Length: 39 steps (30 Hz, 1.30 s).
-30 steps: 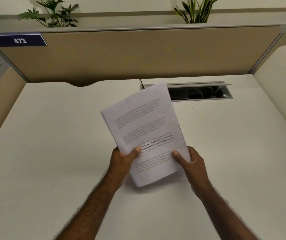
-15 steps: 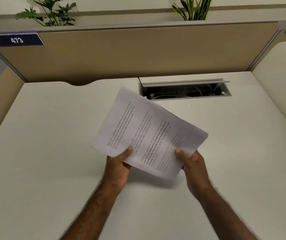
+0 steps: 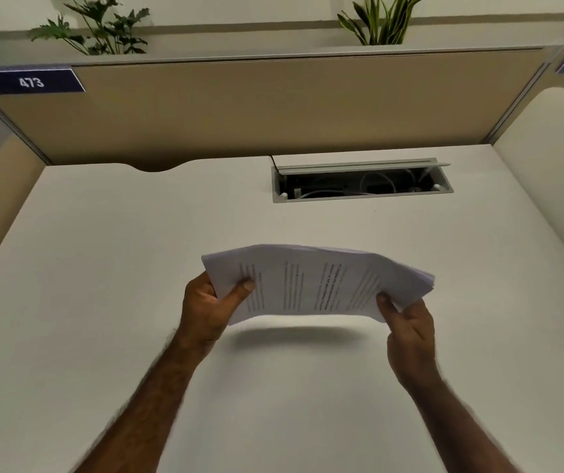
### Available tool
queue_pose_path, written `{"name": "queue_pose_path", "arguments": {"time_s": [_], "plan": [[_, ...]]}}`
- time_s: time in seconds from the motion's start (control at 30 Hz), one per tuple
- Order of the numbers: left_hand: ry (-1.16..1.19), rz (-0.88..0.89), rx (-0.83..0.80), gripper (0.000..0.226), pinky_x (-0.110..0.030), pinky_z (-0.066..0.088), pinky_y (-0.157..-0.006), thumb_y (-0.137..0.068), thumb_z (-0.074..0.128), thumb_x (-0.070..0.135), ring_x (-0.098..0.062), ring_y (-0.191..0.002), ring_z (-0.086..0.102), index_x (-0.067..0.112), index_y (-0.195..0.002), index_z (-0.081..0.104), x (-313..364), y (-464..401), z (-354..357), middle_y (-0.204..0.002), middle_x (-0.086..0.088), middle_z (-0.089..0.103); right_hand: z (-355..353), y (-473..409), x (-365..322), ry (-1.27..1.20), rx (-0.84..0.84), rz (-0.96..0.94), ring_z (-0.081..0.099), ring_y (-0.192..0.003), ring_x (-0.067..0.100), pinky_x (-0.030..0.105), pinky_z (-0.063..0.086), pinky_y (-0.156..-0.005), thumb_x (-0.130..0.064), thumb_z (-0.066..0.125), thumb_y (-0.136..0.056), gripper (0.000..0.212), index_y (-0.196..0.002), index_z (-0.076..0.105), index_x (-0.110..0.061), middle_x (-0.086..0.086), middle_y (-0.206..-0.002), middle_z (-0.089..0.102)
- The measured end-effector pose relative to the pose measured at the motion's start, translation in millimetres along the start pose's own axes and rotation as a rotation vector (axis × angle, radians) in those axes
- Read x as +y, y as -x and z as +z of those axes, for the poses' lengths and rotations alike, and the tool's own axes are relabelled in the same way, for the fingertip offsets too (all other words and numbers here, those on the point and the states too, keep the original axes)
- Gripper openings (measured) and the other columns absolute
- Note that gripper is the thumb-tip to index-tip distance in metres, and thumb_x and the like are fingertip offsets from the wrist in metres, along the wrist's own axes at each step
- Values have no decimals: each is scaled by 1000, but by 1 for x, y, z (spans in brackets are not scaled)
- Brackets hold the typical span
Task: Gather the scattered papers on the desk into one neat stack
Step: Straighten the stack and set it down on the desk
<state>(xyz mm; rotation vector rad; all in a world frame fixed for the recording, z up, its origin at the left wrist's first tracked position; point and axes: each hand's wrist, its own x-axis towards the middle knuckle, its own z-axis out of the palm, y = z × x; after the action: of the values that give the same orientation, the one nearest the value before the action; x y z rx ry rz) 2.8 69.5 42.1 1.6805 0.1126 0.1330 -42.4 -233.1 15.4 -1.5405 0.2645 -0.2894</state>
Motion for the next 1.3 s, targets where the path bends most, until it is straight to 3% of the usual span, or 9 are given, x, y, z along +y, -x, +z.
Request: {"name": "queue_pose_path", "arguments": {"time_s": [0.2,0.33,0.47,0.6,0.7,0.87,1.0,1.1,1.3], "plan": [[-56,-3,-83,52,-6,53,-83,-86,81,3,13,-95,72,54,-94,78,-36,19,20,-98,37,76,12,10,38,128,-52,42,64,-125,-2,6,50,-96,-19,54,-105,43,-140,62,-44,-30,-128,72],[-147,59,-68,60,-1,47,-87,-88,75,16,21,-103,65,71,-111,66,-34,22,28,-107,48,68,8,8,53,158,-21,31,67,-120,5,17,57,-96,-22,53,-105,41,-145,62,-18,-21,-124,74],[-212,169,-98,52,0,44,-89,-92,71,20,18,-108,65,65,-117,65,-36,18,29,-111,47,68,6,5,54,169,5,32,68,-114,2,14,57,-92,-17,53,-105,39,-143,60,-9,-17,-118,74],[-277,18,-104,36,3,43,-86,-98,70,9,-16,-111,73,30,-127,66,-56,13,29,-111,17,73,4,-4,60,265,-61,110,65,-110,-12,11,55,-88,-3,55,-110,32,-141,59,-11,-6,-125,72],[-227,-94,-94,32,-1,50,-79,-97,73,15,9,-97,70,21,-128,68,-56,8,24,-104,22,73,2,-11,56,298,-84,131,65,-109,-15,4,53,-86,-2,56,-110,36,-144,58,-11,-1,-128,71],[-95,-305,-22,22,-16,60,-65,-91,80,16,-2,-79,72,22,-109,70,-55,0,19,-91,16,74,3,-17,47,320,10,165,75,-112,9,15,58,-88,-16,69,-104,25,-127,62,-23,-5,-122,76],[107,-370,12,28,-19,62,-64,-87,81,4,-4,-81,79,27,-100,72,-56,4,14,-89,16,80,8,-12,37,110,132,313,73,-110,0,19,60,-88,-37,86,-91,58,-139,54,-27,-9,-126,72],[298,-397,29,39,-26,63,-74,-81,84,3,-15,-96,79,24,-112,72,-54,10,18,-104,7,83,19,-5,30,-174,141,479,69,-129,19,40,53,-112,-42,93,-79,100,-158,40,-14,6,-141,69],[533,-371,-31,59,-40,61,-92,-78,80,5,-22,-117,73,28,-131,67,-49,30,47,-131,-1,75,55,19,10,-578,-200,514,66,-138,28,43,59,-108,-22,67,-105,54,-157,53,-20,7,-151,68]]}}
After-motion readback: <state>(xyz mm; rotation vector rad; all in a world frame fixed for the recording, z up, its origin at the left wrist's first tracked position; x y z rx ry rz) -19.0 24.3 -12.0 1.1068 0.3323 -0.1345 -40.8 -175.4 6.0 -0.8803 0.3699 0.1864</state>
